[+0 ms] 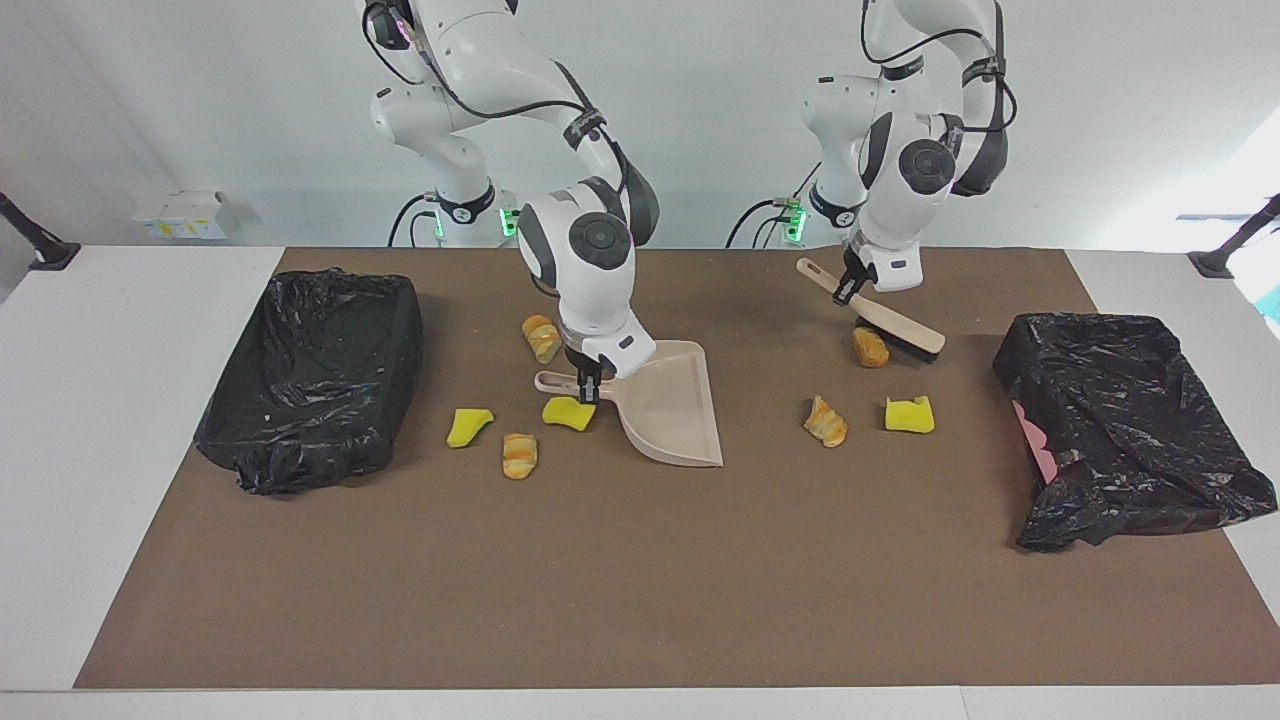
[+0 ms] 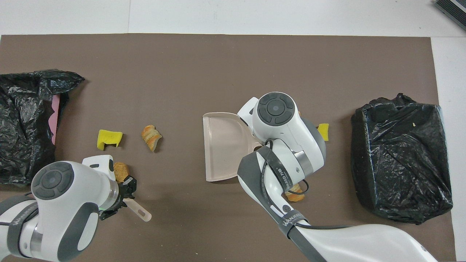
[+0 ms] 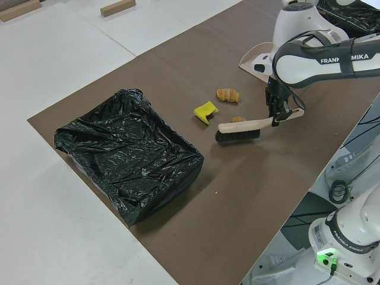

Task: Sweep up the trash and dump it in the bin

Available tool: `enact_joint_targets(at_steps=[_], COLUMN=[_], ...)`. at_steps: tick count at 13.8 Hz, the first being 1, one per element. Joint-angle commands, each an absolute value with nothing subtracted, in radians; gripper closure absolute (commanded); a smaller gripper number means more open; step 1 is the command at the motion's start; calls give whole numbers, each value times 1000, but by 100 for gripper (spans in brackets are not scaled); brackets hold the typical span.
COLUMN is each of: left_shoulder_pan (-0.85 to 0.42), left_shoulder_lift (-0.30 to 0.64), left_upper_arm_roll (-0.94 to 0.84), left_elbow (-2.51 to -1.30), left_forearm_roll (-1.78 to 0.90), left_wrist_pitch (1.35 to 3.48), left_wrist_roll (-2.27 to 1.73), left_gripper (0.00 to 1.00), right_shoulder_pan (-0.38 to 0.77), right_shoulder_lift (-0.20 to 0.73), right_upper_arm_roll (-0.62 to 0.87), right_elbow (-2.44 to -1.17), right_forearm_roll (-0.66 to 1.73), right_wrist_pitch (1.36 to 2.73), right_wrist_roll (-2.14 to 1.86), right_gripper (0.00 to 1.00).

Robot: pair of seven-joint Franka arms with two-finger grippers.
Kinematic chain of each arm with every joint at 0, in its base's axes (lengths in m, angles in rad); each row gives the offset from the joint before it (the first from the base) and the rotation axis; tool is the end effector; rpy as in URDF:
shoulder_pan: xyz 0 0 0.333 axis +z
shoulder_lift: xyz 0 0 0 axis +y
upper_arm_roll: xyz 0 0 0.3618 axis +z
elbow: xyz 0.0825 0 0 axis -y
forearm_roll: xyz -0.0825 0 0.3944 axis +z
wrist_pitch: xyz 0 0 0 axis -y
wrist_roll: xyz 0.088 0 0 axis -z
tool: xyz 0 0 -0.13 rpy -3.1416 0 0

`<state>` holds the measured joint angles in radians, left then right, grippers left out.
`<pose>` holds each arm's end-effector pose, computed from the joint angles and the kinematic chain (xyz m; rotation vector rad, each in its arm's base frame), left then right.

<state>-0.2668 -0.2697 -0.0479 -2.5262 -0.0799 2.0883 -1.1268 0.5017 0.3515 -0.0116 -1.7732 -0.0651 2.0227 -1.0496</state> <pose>0.3842 -0.1307 0.3749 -2.7820 -1.2764 0.2477 0.5802 0.3045 0.3689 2.1953 2.1971 -0.1786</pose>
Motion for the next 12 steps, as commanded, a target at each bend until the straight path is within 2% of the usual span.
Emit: enact_joint_targets(at_steps=[1, 4, 7, 10, 12], left_shoulder_pan=[-337, -386, -390, -365, -295], left_shoulder_lift=[-186, -106, -42, -58, -57], left_upper_arm_roll=[-48, -48, -48, -40, -37], left_elbow=[-2493, -2400, -2281, -2214, -2163], left_forearm_roll=[-127, -176, -195, -183, -161], left_wrist_pitch=[2224, 2302, 2257, 2098, 2004], left_wrist_roll=[-1118, -998, -872, -763, -683], left_gripper=[100, 100, 100, 100, 100], right_shoulder_pan=[491, 491, 491, 491, 489], right_shoulder_lift=[347, 348, 348, 348, 348], right_upper_arm_roll=[-5, -5, -5, -5, -5], right_elbow=[-1790, -1790, -1790, -1790, -1790], right_forearm_roll=[-74, -74, -74, -74, -74], right_wrist_pitch=[2043, 2043, 2045, 2052, 2052], right_wrist_roll=[-1028, -1026, -1026, -1028, -1026], right_gripper=[100, 100, 100, 100, 100])
